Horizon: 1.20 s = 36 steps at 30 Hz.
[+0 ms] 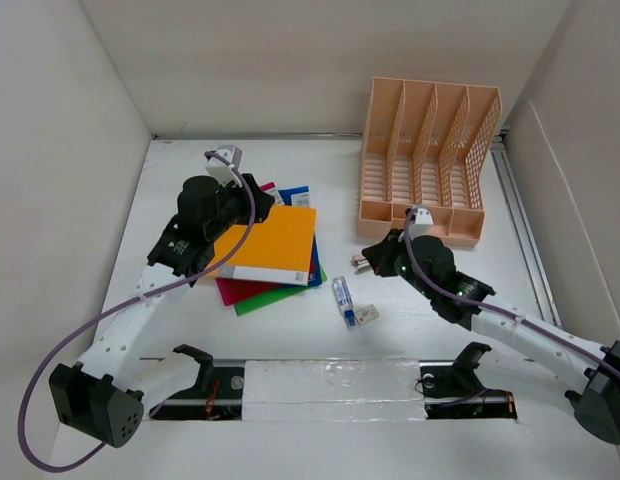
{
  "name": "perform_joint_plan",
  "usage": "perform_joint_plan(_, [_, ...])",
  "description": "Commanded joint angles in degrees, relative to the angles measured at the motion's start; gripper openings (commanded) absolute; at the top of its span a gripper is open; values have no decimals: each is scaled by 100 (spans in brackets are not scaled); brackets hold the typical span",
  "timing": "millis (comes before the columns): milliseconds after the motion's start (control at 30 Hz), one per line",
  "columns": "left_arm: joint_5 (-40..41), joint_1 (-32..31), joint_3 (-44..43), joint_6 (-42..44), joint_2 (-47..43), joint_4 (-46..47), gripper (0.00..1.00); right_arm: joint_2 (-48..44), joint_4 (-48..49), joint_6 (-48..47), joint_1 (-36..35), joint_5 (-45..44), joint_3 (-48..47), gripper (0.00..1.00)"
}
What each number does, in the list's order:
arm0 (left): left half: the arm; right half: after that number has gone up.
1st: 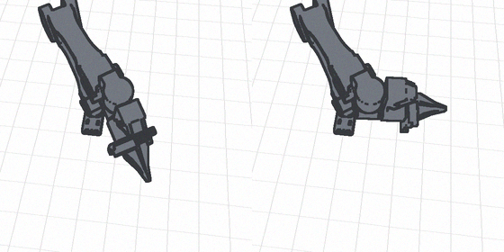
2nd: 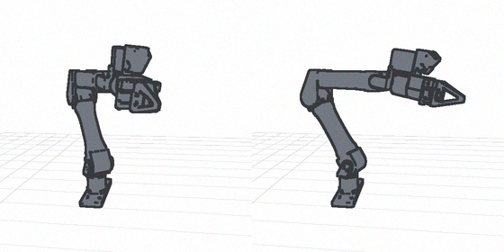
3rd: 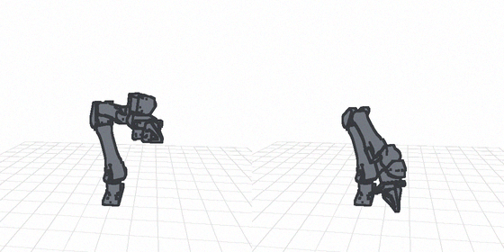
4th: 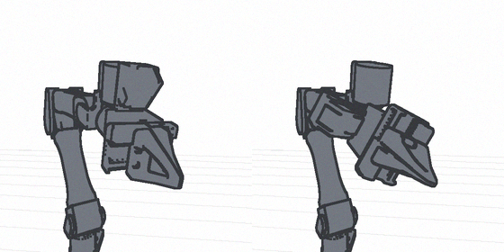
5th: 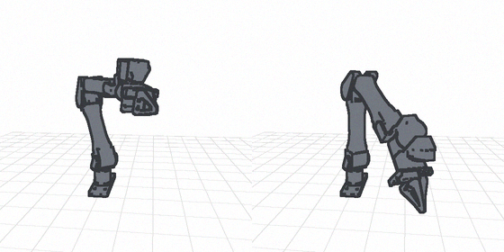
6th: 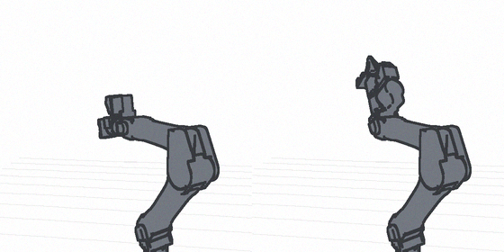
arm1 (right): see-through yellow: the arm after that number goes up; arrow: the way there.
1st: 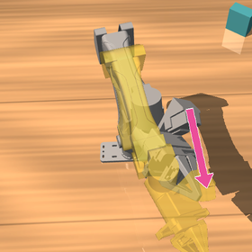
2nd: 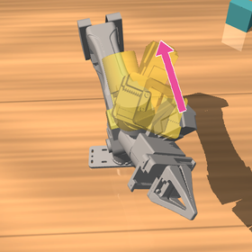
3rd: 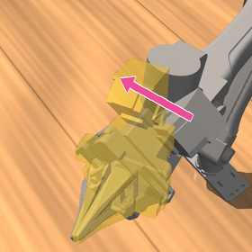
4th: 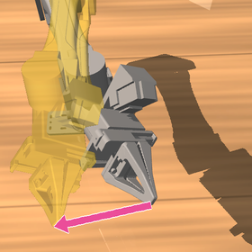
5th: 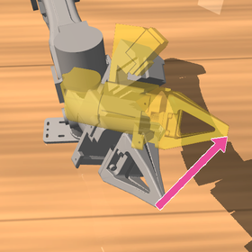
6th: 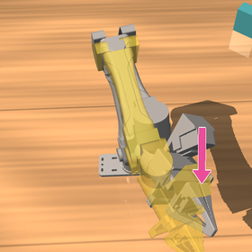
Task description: Organize the desk
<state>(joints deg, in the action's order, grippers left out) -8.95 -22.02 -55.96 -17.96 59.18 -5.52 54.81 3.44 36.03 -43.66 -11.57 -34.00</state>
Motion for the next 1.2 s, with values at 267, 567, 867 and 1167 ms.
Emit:
perform_joint_plan(267, [-203,14,94,90,-38,306,0,477,-1574,53,-142,797,-194,53])
perform_joint_plan(567, [-116,14,95,90,-56,288,3,1550,-1645,378,-275,394,-379,57])
perform_joint_plan(867, [-274,14,95,64,-64,253,5,2261,-1312,572,383,-592,-977,65])
perform_joint_plan(1167, [-370,14,129,55,-99,288,15,3290,-827,484,771,-38,-1609,78])
